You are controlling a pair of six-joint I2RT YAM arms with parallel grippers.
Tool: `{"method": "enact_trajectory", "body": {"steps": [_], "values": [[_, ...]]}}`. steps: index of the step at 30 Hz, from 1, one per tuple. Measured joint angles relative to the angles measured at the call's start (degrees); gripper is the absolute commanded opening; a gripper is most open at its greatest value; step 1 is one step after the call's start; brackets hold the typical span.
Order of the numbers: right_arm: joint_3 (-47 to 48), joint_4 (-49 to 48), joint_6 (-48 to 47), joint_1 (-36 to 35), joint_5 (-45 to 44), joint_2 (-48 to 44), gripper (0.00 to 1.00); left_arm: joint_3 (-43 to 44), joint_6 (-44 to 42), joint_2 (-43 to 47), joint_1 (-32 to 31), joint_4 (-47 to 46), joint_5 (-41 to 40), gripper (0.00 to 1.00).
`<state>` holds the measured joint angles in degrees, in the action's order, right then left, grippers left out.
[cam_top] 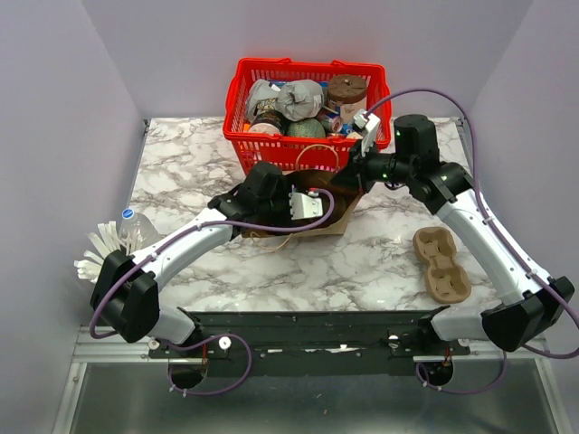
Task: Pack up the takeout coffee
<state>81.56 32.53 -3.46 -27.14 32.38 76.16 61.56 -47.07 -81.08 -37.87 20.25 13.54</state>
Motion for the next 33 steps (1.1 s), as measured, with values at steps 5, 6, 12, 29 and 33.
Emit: {"method": "enact_trajectory", "body": {"steps": [5,6,12,29,33], "values": [[1.1,1.5,0.0,0.2,0.1,0.7,0.0,0.3,1.1,-0.3,0.0,0.1,0.9,0.88],[1.3,1.7,0.0,0.2,0.1,0.8,0.0,0.7,1.2,-0.5,0.0,0.1,0.9,0.87],[3.2,3.2,0.1,1.5,0.1,2.2,0.0,2.2,1.2,-0.8,0.0,0.5,2.6,0.82],[5.5,4.1,1.1,6.1,0.2,4.9,0.0,7.5,3.1,-2.9,-0.1,0.3,8.0,0.97],[6.5,4.1,1.4,7.1,0.0,6.2,0.0,10.6,5.7,-3.9,-0.1,-0.8,9.1,0.97]]}}
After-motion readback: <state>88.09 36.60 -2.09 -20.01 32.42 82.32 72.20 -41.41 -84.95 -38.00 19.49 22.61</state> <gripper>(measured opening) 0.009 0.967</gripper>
